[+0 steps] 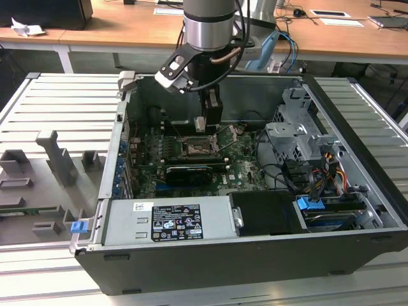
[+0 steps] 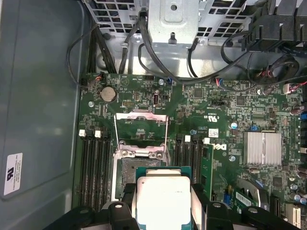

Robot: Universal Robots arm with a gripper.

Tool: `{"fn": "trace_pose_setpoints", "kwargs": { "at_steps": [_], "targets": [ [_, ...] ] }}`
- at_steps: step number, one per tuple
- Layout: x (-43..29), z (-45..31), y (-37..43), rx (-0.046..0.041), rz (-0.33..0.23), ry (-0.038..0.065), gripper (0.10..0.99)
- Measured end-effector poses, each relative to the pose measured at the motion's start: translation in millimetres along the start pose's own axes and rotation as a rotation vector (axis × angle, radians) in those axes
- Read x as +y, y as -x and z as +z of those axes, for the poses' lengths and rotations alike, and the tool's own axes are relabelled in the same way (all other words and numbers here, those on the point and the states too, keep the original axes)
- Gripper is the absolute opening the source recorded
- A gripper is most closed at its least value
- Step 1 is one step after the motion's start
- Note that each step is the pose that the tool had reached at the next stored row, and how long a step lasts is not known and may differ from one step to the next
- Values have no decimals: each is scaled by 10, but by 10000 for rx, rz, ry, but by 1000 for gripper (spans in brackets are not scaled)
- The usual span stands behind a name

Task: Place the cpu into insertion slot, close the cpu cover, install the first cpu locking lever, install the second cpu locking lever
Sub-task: 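Place the cpu into insertion slot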

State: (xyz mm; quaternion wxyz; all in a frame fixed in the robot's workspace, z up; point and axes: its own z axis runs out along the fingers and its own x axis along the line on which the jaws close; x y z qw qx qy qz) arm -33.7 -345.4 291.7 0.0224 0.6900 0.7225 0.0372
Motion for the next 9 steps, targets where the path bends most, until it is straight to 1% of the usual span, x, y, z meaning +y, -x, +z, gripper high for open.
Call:
{"fn": "trace_pose_setpoints", "kwargs": {
  "at_steps": [6, 9],
  "targets": [
    [-7, 56, 1, 3, -1, 0, 537],
    [-16, 158, 3, 4, -1, -1, 537]
  ]
}}
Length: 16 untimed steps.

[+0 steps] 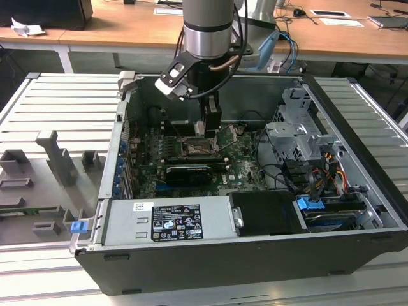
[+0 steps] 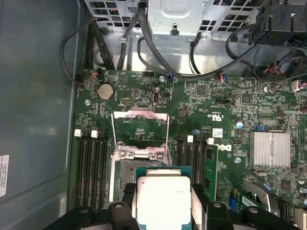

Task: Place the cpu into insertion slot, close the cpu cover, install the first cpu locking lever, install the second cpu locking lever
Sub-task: 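Place the cpu into insertion slot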

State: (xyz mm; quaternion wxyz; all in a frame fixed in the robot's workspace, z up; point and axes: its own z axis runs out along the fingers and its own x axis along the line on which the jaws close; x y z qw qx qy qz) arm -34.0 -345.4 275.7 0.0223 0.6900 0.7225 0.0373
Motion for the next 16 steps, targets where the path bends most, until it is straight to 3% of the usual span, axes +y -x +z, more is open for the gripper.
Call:
{"fn": "trace_pose_setpoints", "kwargs": {
  "at_steps": [2, 16],
  "targets": [
    [-4, 49, 1, 3, 0, 2, 537],
    [-13, 158, -15, -40, -2, 1, 537]
  ]
}}
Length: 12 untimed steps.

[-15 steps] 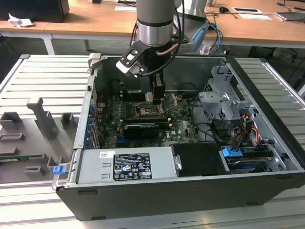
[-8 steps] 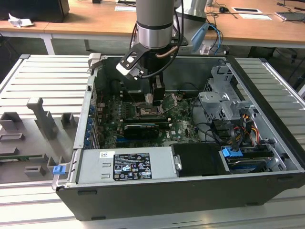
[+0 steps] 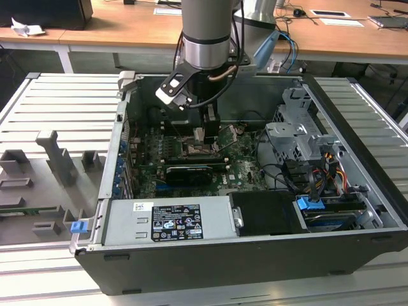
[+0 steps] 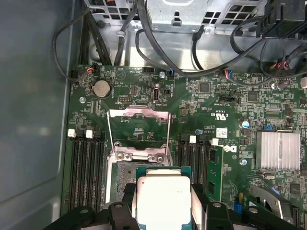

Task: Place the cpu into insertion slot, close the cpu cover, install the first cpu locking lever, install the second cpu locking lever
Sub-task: 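Place the cpu into insertion slot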

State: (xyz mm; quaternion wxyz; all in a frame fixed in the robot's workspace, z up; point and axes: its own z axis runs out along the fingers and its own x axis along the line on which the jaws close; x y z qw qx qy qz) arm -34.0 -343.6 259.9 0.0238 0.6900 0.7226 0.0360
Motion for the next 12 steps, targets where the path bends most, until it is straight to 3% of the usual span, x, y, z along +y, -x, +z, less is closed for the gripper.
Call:
{"fn": "trace_pose_setpoints", "kwargs": {
  "at_steps": [6, 12],
  "targets": [
    [-7, 108, -40, -98, 131, -2, 537],
    [-49, 177, -53, -105, 192, 6, 537]
  ]
}}
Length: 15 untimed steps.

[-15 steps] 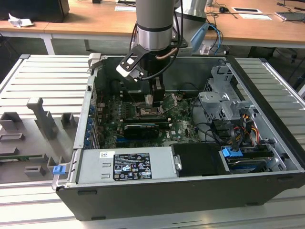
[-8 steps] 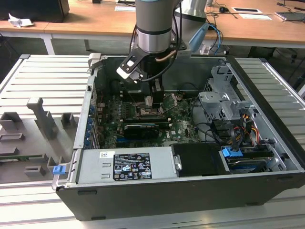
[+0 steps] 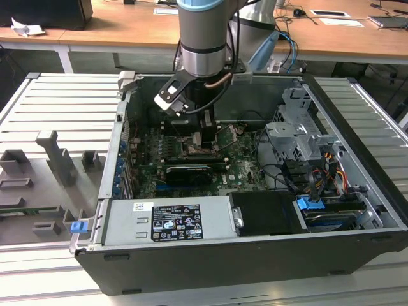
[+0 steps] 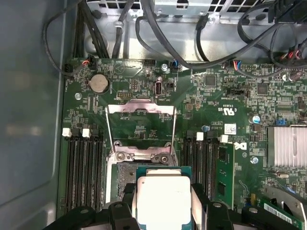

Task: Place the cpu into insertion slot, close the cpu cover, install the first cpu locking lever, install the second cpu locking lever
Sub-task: 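Place the cpu into insertion slot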

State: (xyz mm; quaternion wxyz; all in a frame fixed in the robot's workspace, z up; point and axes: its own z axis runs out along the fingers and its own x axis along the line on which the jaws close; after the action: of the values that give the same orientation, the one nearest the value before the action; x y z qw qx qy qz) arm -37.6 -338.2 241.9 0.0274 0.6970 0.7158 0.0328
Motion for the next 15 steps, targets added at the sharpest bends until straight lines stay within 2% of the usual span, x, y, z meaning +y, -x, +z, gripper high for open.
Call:
{"fn": "trace_pose_setpoints", "kwargs": {
  "at_steps": [6, 10, 15],
  "targets": [
    [-13, 62, -51, -1, 0, 0, 537],
    [-55, 120, -63, 0, -4, 0, 537],
    [-80, 229, -172, -45, 26, -29, 537]
  ]
}}
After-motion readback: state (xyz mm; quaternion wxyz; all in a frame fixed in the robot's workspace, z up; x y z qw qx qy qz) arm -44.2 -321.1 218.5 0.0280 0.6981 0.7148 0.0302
